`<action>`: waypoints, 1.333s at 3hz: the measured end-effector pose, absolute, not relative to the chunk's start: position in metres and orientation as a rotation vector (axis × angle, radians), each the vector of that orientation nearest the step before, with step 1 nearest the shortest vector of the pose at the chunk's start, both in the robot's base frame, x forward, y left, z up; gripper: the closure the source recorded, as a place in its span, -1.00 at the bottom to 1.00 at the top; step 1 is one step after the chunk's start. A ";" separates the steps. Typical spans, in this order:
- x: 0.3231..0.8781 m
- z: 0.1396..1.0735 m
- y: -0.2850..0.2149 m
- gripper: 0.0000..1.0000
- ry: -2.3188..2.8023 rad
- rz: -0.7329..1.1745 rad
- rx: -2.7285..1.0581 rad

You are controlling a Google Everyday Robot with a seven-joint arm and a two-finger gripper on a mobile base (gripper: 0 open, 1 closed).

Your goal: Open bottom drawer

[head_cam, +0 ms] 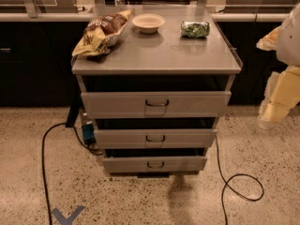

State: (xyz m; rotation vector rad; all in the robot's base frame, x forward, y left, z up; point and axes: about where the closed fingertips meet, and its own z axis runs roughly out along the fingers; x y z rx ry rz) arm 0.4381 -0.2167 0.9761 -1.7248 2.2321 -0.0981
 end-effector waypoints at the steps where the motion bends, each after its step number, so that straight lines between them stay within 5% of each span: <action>1: 0.438 0.976 -0.217 -1.00 2.232 -0.098 -1.725; 4: 0.421 0.832 -0.189 -1.00 2.239 0.044 -1.725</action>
Offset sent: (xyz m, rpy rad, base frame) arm -0.0072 0.0144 -0.0364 -0.0098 0.0016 -0.0072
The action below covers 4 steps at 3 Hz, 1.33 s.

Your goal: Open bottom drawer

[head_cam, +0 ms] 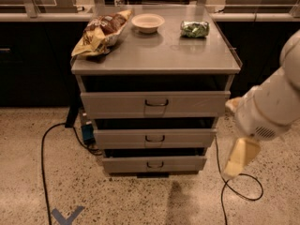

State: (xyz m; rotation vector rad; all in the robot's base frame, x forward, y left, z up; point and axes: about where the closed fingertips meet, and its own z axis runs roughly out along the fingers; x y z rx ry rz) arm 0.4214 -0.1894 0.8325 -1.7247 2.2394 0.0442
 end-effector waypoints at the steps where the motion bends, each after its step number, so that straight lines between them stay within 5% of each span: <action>1: 0.411 0.746 -0.193 -1.00 2.286 0.181 -1.695; 4: 0.452 0.632 -0.203 -1.00 2.340 0.498 -1.531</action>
Offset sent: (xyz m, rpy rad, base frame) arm 0.0084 -0.0201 -0.2504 0.2854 0.2575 -0.1671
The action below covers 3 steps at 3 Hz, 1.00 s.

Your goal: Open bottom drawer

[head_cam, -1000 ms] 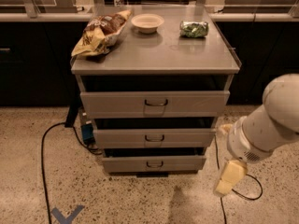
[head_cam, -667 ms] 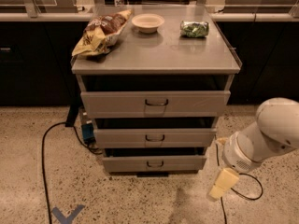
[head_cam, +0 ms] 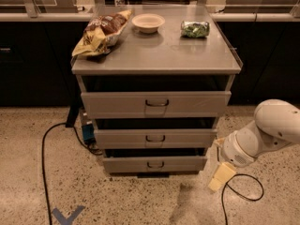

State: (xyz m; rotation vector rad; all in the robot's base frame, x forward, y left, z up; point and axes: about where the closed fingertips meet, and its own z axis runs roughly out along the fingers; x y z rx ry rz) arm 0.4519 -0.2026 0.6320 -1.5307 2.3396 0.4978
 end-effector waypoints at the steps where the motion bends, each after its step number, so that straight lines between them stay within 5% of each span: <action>1: 0.450 0.627 -0.199 -1.00 2.321 0.518 -1.519; 3: 0.462 0.515 -0.183 -1.00 2.289 0.612 -1.382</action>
Offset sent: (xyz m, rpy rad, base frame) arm 0.0076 0.0102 -0.1123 0.2054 -0.0462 -0.0986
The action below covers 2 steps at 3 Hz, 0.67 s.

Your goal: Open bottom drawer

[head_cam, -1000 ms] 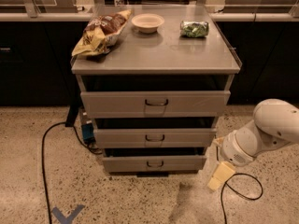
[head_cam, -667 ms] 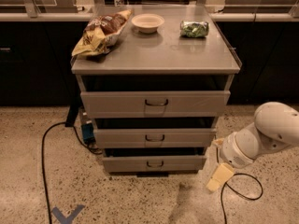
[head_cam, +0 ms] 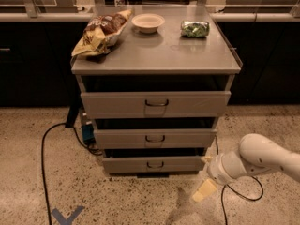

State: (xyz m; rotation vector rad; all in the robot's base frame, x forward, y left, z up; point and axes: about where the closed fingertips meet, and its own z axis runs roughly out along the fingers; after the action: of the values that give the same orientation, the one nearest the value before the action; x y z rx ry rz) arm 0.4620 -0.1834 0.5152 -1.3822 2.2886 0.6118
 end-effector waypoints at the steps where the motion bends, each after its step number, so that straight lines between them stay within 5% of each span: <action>1: 0.477 0.436 -0.154 -1.00 2.296 0.646 -1.370; 2: 0.477 0.436 -0.154 -1.00 2.296 0.646 -1.370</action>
Offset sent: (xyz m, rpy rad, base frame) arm 0.0155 0.0222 -0.0618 0.0079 0.0082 -0.0036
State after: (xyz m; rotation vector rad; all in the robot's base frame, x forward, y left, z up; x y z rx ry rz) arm 0.4765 -0.1535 0.4361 -1.3698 2.2959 0.6460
